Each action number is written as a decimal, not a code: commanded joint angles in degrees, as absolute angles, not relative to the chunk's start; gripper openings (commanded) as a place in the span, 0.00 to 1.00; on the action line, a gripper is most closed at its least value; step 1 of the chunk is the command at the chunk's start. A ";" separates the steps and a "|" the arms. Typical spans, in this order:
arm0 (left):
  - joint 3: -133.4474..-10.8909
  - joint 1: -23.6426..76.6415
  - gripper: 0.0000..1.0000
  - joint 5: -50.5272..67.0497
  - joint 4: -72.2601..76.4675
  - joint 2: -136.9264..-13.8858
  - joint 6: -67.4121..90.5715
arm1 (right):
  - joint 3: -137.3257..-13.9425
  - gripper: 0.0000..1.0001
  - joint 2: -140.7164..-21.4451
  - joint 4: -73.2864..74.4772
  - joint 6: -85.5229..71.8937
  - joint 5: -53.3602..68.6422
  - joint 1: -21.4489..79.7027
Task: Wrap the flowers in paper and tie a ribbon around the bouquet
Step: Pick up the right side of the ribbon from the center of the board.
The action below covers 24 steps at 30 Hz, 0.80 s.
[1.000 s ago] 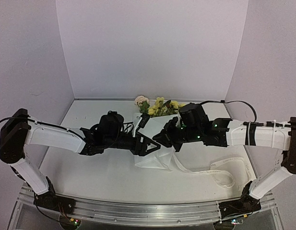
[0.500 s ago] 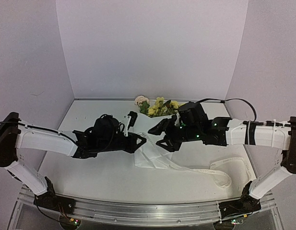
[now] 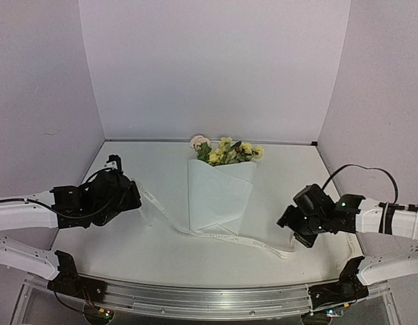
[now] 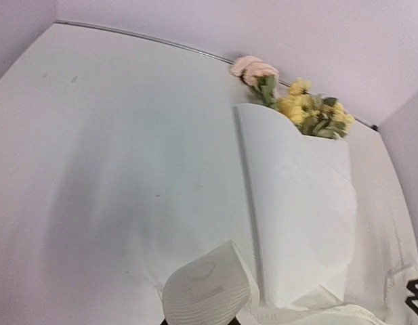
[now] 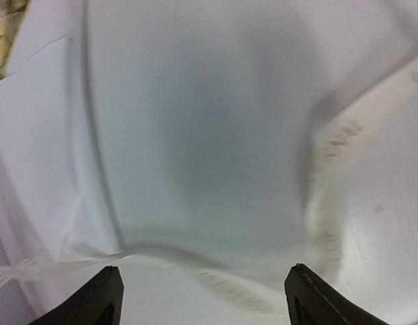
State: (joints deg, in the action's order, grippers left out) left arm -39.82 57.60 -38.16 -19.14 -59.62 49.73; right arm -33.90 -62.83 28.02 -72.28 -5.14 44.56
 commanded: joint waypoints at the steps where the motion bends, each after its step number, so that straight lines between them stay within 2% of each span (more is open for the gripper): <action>1: -37.75 57.39 0.00 -48.27 -31.64 -54.44 57.99 | -28.05 0.82 -59.72 32.79 -74.02 -13.11 41.33; 7: -37.41 57.39 0.00 -50.76 -36.47 -53.12 62.32 | -28.30 0.82 -66.48 30.24 -74.24 -13.12 37.88; 18: -37.36 57.39 0.00 -50.99 -36.65 -52.23 62.67 | -31.69 0.82 -74.92 19.18 -77.94 -11.08 35.60; 24: -37.52 57.40 0.00 -50.98 -36.26 -52.20 62.05 | -33.58 0.73 -79.59 18.02 -81.08 -8.84 35.60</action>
